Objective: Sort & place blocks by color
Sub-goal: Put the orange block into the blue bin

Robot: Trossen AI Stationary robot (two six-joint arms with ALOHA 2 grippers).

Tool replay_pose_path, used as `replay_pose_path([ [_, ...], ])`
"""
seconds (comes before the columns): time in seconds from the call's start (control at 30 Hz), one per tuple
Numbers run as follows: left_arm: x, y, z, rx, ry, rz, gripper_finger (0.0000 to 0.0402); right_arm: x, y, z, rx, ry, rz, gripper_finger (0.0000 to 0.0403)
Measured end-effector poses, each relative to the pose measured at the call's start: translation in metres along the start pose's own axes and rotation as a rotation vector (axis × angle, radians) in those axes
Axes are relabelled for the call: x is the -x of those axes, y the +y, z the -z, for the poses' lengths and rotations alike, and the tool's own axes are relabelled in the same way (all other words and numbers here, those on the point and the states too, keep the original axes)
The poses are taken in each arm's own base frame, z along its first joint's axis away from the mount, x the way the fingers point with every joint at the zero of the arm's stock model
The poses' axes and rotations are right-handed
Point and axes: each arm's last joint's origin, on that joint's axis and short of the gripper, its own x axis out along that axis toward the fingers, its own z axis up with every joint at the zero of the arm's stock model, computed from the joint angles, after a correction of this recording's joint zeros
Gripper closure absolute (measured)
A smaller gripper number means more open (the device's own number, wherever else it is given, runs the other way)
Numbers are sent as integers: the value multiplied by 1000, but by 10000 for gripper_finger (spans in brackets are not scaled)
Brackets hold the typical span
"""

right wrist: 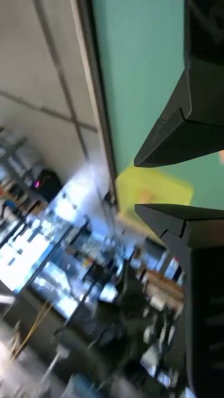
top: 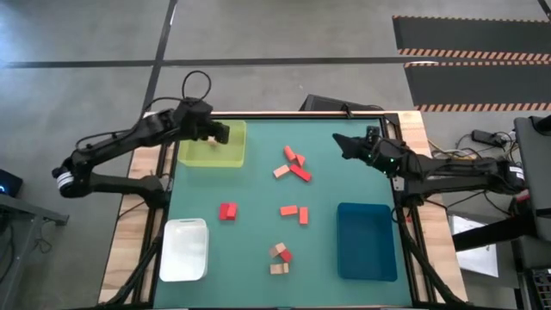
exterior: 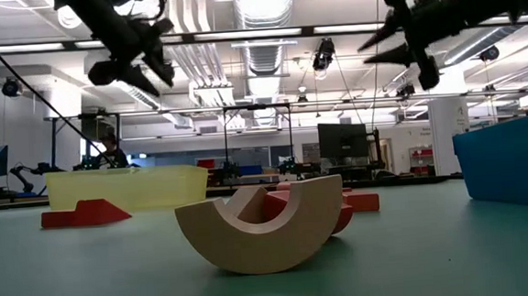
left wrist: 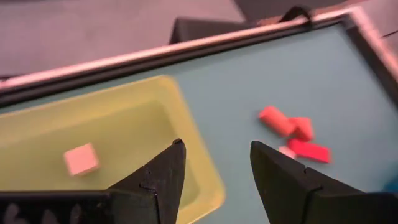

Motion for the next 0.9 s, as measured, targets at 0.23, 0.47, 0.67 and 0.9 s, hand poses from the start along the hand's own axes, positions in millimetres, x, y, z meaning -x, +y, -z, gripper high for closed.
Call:
replay_pose_path([
  [0.23, 17, -21, 4, -40, -75, 155, 237, -21, 16, 1, 94, 111, 90, 307],
  [0.47, 26, -35, 11, -46, -81, 253, 237, -42, 32, 0, 207, 292, 290, 307],
  [0.67, 30, -41, 15, -21, -63, 288, 237, -66, 40, 3, 269, 458, 415, 307],
  [0.9, 32, -42, 17, -29, -54, 300, 237, -107, 38, 11, 281, 658, 516, 307],
])
